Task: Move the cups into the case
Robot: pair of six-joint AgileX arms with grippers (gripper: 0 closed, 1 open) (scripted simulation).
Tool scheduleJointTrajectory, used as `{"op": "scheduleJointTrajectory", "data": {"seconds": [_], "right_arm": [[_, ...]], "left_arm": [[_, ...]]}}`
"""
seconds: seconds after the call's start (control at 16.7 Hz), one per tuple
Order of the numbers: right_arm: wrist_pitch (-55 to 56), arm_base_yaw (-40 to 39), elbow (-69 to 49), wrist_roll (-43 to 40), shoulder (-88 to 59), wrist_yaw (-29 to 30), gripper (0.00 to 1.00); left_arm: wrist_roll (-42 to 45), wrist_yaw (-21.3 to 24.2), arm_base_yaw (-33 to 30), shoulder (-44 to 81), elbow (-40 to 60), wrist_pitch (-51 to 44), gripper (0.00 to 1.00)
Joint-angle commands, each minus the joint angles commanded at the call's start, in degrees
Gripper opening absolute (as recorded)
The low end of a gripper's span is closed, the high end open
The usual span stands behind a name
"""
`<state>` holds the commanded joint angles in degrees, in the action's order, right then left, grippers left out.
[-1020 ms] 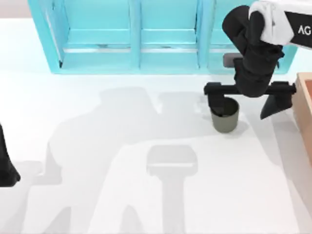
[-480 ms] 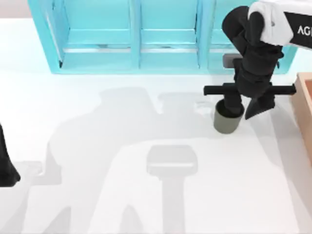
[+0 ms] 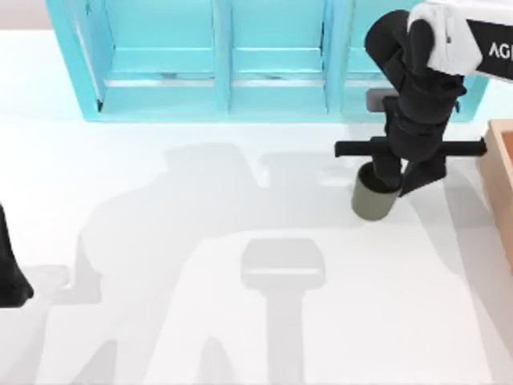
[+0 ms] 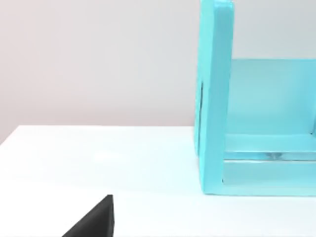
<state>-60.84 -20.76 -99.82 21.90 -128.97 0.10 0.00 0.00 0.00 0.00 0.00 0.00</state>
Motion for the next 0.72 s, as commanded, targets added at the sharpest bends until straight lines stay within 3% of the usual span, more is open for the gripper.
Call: {"op": "scheduleJointTrajectory", "data": {"seconds": [0.36,0.72], "right_arm": [[-2.0,1.1,-1.3,-1.0,1.5,0.0,0.0],[-11.7,6.0,-4.6,-6.6,6.6,0.2,0.0]], "left_arm": [[0.0,0.0,0.0,0.0,0.0,0.0,1.0],[0.0,0.0,0.0,0.0,0.0,0.0,1.0]]}}
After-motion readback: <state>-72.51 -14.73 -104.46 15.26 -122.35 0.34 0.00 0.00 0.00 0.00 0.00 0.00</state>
